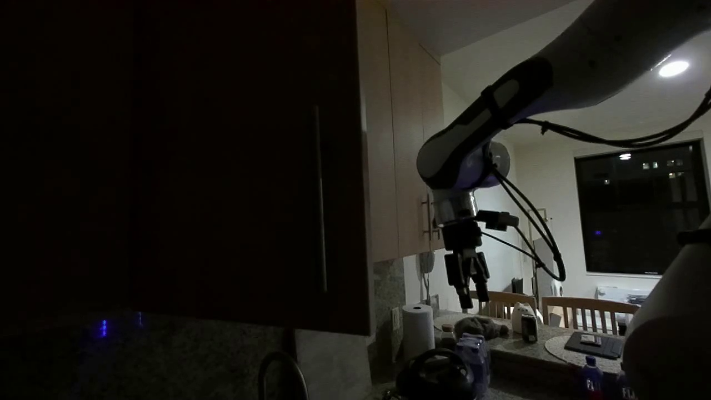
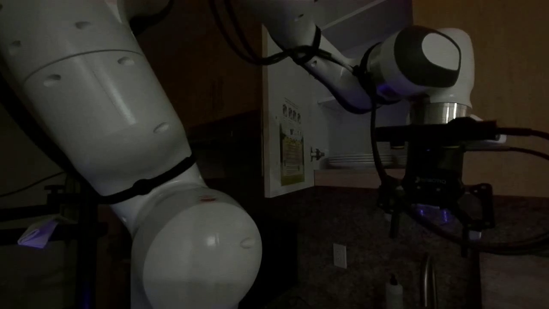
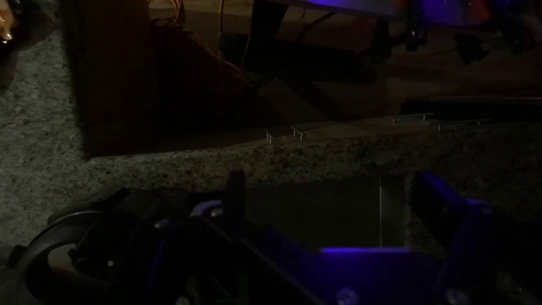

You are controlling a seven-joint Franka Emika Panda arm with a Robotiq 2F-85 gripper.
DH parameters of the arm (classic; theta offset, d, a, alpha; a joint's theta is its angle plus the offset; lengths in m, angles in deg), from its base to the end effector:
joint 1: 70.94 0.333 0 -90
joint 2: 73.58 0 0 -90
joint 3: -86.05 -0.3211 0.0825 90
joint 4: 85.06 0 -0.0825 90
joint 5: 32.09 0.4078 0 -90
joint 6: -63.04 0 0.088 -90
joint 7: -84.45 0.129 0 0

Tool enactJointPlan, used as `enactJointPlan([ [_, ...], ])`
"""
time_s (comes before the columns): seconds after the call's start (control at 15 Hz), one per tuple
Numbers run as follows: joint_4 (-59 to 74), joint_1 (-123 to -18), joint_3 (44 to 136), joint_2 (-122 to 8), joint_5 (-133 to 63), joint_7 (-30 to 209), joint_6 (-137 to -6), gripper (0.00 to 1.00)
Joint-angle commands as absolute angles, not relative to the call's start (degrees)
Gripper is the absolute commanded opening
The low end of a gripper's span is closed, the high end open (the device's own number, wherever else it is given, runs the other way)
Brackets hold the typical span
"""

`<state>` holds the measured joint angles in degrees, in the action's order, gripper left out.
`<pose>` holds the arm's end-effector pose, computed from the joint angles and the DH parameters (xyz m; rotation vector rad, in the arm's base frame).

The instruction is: Close the drawer

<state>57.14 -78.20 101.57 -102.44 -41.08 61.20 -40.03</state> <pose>0.3543 -0.1652 0.4179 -3.0712 -0.1589 0.2838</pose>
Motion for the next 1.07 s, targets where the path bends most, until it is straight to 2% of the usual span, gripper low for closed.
enactJointPlan([
  [0.0,56.2,-78.1,100.1,-107.2,-44.5,57.2,-34.4,1.00],
  [0.13,55.6,-77.3,99.5,-109.8,-45.9,54.8,-31.6,1.00],
  [1.0,55.0,-69.4,95.8,-128.5,-45.4,56.5,-34.3,1.00],
])
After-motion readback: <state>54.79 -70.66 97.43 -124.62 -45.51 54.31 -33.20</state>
